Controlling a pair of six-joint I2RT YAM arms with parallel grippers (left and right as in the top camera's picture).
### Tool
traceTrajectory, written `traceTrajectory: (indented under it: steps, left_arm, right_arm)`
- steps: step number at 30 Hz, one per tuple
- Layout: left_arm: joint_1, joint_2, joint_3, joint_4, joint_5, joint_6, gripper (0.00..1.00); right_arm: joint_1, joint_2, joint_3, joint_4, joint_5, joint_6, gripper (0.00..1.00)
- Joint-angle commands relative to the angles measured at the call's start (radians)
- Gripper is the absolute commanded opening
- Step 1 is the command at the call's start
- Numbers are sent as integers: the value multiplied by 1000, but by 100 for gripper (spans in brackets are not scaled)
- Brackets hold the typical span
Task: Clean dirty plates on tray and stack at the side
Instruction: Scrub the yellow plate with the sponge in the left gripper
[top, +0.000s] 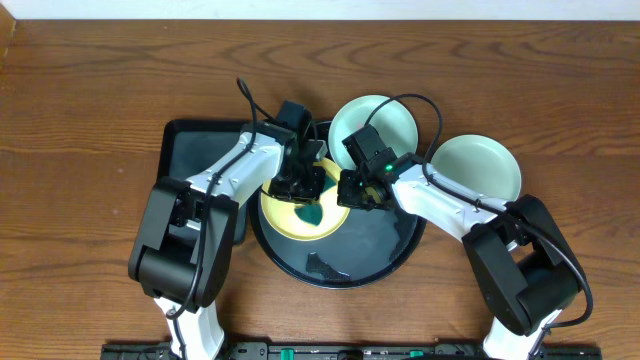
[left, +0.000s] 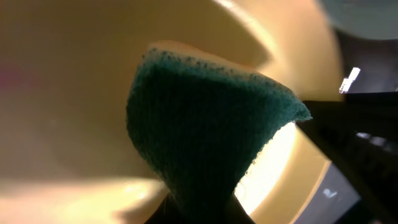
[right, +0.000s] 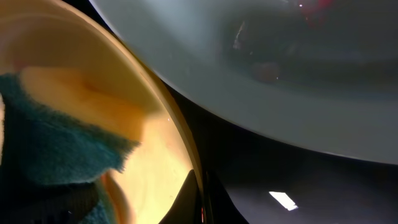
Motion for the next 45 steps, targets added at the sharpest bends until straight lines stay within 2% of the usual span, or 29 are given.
traceTrajectory:
  steps: [1,4,7,9,11,21,23,27,30,36,41,45]
  left_arm:
    - [7,13,-2,18,31,7,7]
    - [27,13,-2,25,-109,-131,7]
    - [52,13,-2,19,-360,-352,7]
    - [66,13,-2,19,-454,-429,7]
    - [76,13,-2,19,-484,-461,7]
    - [58,13,-2,-79,-457,-478,7]
    - [58,13,-2,-95,-354,-421,7]
    - [58,13,-2,-96,-35,-170,7]
    - [58,13,-2,-92,82,-99,7]
    - [59,13,-2,18,4,-101,7]
    - [61,13,-2,69,-208,-164,7]
    - [61,13,-2,44,-408,-272,7]
  right_arm:
    - [10,24,9,1,-3,8,1]
    - [10,24,9,1,-3,8,1]
    - [10,24,9,2,-3,8,1]
    - [10,24,9,1,-3,8,1]
    - [10,24,9,1,-4,4,1]
    - [10,24,9,2,-4,4,1]
    - [10,24,9,2,-4,4,1]
    - [10,24,9,2,-3,4,1]
    - [10,24,9,2,-4,4,1]
    - [10,24,9,2,-3,4,1]
    - [10,24,9,2,-4,0,1]
    - [10,24,9,6,-3,-3,1]
